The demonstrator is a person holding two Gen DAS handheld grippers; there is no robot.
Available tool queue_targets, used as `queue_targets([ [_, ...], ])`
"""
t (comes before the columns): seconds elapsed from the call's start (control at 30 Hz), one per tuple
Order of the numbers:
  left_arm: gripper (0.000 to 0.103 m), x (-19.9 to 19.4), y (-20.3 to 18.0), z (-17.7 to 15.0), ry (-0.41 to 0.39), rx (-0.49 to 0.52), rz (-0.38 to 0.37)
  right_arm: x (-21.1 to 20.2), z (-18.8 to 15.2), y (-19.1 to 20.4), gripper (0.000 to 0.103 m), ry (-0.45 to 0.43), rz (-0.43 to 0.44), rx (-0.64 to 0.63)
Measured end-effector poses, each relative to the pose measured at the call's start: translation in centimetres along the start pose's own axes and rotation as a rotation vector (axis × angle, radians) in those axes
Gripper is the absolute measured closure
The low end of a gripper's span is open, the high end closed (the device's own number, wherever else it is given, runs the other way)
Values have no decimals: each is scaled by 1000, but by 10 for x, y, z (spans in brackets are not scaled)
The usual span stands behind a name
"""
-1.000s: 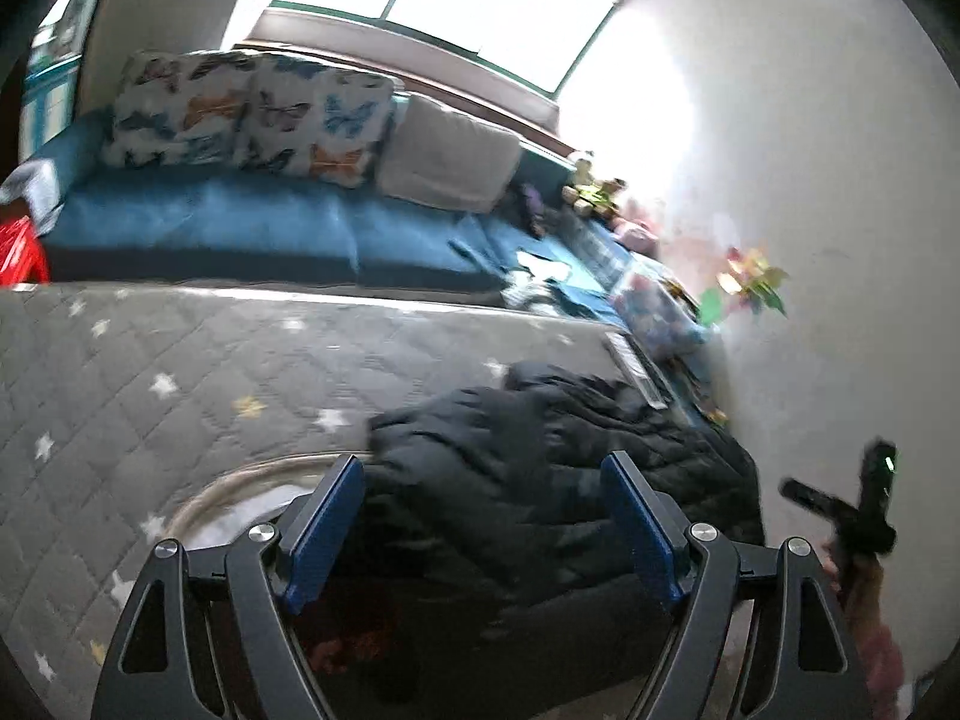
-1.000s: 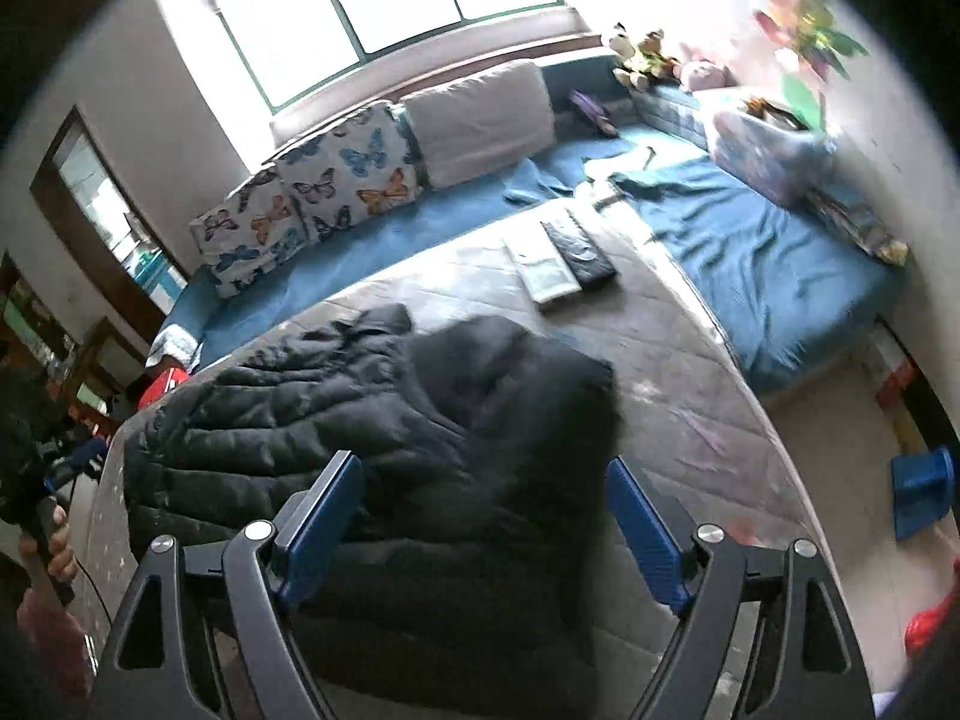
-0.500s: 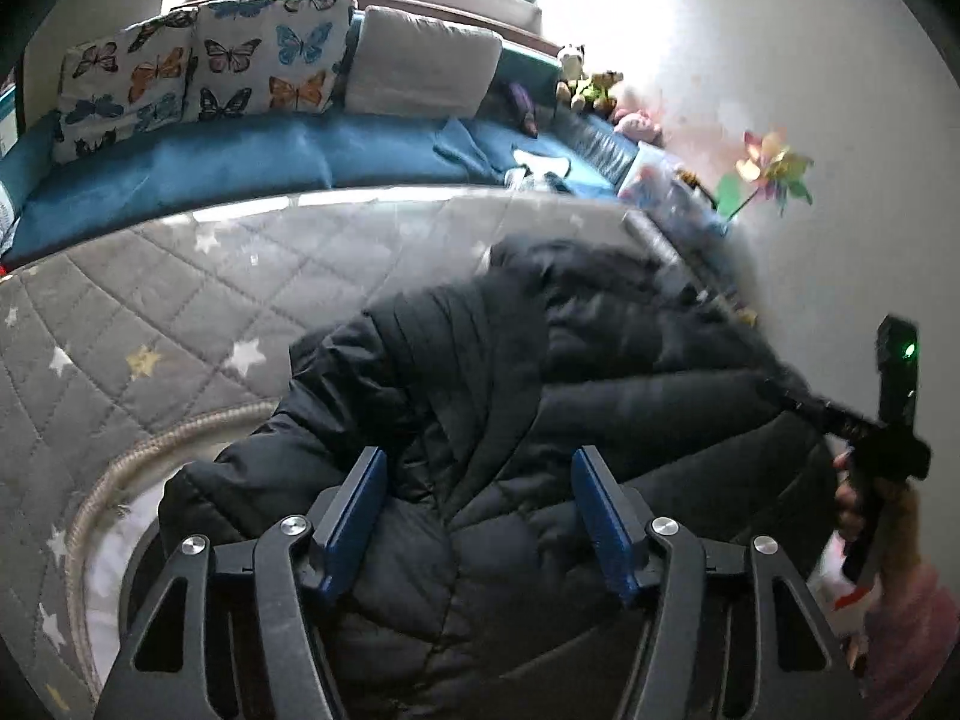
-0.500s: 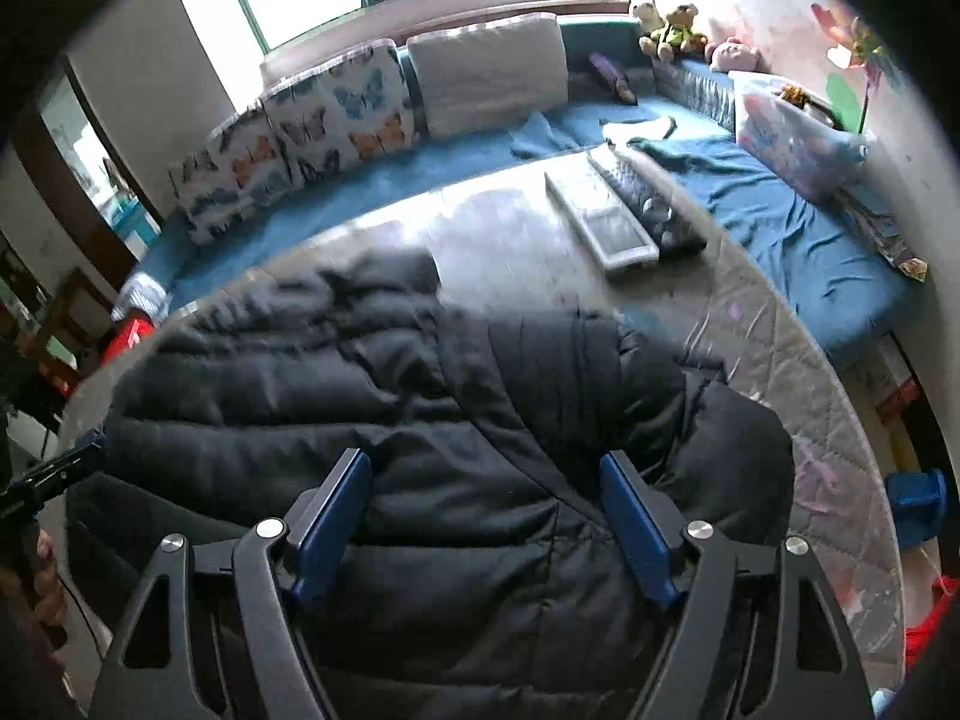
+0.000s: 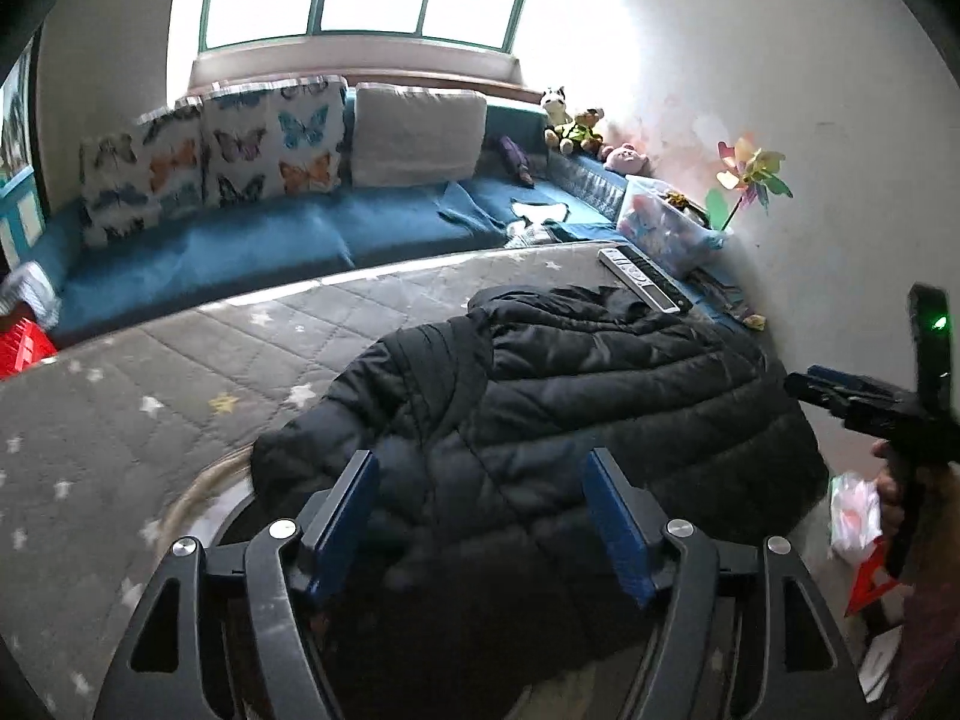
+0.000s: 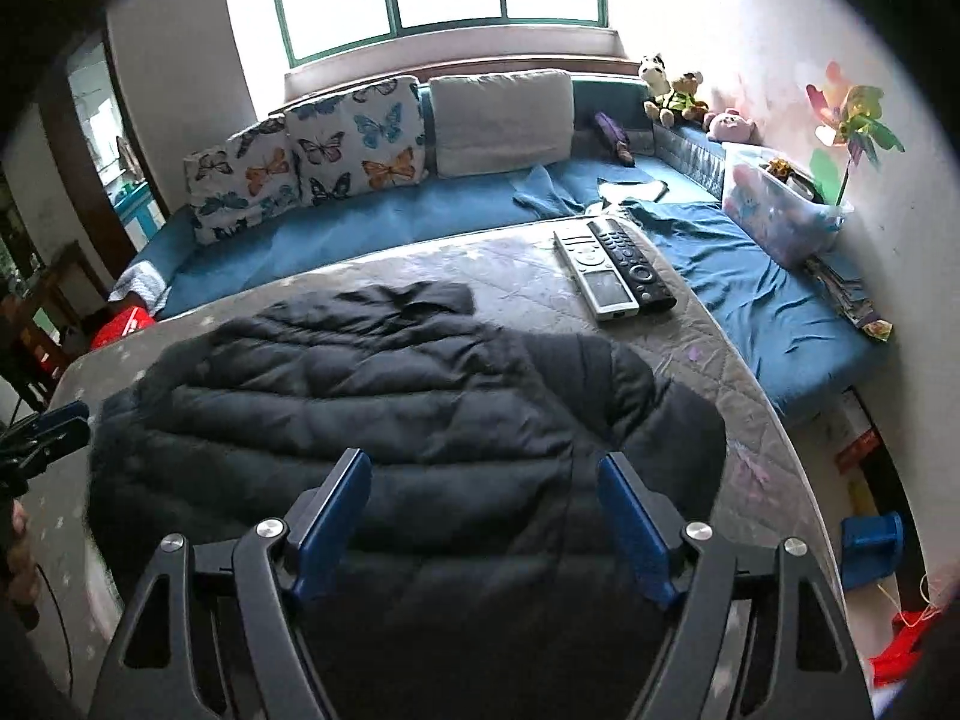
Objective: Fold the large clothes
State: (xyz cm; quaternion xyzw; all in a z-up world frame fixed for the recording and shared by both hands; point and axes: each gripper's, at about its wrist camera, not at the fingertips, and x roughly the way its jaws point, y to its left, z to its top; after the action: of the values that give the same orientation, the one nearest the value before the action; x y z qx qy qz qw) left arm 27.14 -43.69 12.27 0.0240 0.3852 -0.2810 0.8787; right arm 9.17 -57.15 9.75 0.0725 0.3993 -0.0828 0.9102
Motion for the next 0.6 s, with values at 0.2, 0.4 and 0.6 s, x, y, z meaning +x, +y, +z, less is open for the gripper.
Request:
queue_targets([
  [0.2,17,-58,-31,-48,-61,97,61,-45,-40,29,18,-44,-37,-50],
  [0.4,11,-98,-57,-97,-85,160,118,-70,-86,63,18,-94,-104,-90],
  [0.6,10,-123,-63,-128,-74,122,170,-82,-117,94,18,-113,-162,-114],
])
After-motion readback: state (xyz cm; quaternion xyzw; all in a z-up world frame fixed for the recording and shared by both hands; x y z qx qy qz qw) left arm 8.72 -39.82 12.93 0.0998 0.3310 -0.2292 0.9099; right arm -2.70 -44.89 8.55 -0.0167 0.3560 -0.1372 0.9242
